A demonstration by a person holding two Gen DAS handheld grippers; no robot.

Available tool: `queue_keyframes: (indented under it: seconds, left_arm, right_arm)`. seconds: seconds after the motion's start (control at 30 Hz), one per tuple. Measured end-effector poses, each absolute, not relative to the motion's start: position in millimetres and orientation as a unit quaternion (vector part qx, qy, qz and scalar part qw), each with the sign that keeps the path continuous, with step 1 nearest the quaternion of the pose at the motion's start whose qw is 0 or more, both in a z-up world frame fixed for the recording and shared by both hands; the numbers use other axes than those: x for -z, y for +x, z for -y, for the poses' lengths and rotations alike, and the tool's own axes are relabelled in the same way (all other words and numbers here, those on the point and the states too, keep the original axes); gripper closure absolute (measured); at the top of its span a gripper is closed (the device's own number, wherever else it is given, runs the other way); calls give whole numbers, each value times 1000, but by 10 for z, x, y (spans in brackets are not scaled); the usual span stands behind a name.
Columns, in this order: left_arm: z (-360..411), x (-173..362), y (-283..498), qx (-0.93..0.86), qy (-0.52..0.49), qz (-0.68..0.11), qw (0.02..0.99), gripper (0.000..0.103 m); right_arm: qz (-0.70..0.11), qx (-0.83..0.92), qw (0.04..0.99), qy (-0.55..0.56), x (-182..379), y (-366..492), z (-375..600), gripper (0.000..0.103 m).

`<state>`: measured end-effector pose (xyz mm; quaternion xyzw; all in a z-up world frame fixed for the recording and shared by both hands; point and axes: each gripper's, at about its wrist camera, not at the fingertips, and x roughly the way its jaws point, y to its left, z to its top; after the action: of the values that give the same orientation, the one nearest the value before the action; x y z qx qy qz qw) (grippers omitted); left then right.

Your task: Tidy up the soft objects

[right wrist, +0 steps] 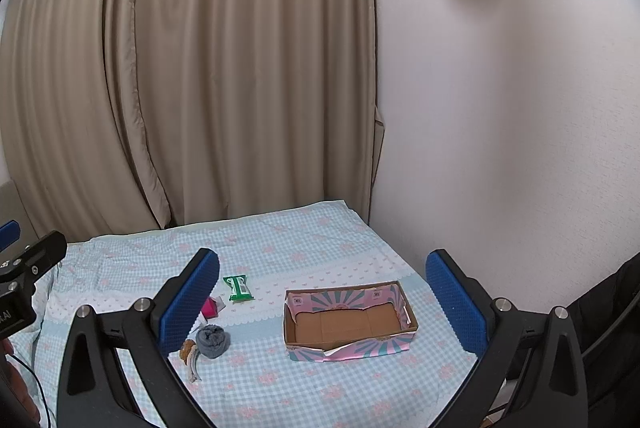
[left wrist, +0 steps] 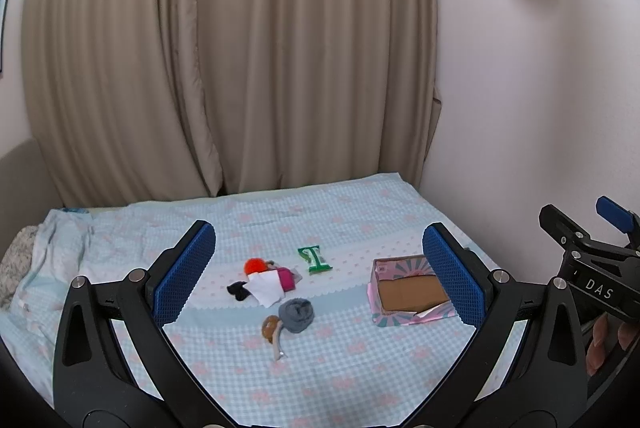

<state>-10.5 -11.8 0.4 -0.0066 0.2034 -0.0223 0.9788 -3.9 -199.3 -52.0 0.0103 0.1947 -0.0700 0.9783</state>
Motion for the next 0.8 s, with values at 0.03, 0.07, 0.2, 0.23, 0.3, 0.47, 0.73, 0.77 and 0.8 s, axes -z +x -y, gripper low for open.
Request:
queue_keyframes:
  seconds: [0.03, 0.07, 0.2, 0.23, 0.3, 0.47, 0.73, 0.77, 0.8]
  left_arm:
    - [114, -9, -108, 22, -7, -204, 979, 0]
    - [114, -14, -110, 22, -7, -204, 979, 0]
    - [109, -20, -103, 20, -5, -206, 978, 0]
    - [105, -21, -102, 21, -4, -206, 978, 0]
    - [101, -26, -93, 21, -4, -205, 978, 0]
    - [81, -24, -87, 23, -6, -206, 978, 0]
    - [54, -20, -70, 23, -10, -208, 978, 0]
    - [58, -15, -67, 23, -10, -208, 978, 0]
    - [63, -13, -64, 23, -10, -208, 978, 0]
  right_arm:
    - [-195, 70, 978, 10, 519, -37, 1987, 0]
    - [-195, 70, 978, 9, 517, -33, 1979, 0]
    - [-194, 70, 978, 10, 528, -42, 1988, 0]
    - [-194, 70, 978, 10, 528, -40, 1991, 0]
    - [-194, 70, 978, 10, 528, -40, 1991, 0]
    - [-193, 71, 979, 10, 532, -38, 1985, 0]
    - [-194, 72, 978, 11, 538, -47, 1974, 0]
    - [-194, 72, 978, 11, 538, -49, 1975, 0]
    - [-194, 72, 978, 11, 535, -50, 1971, 0]
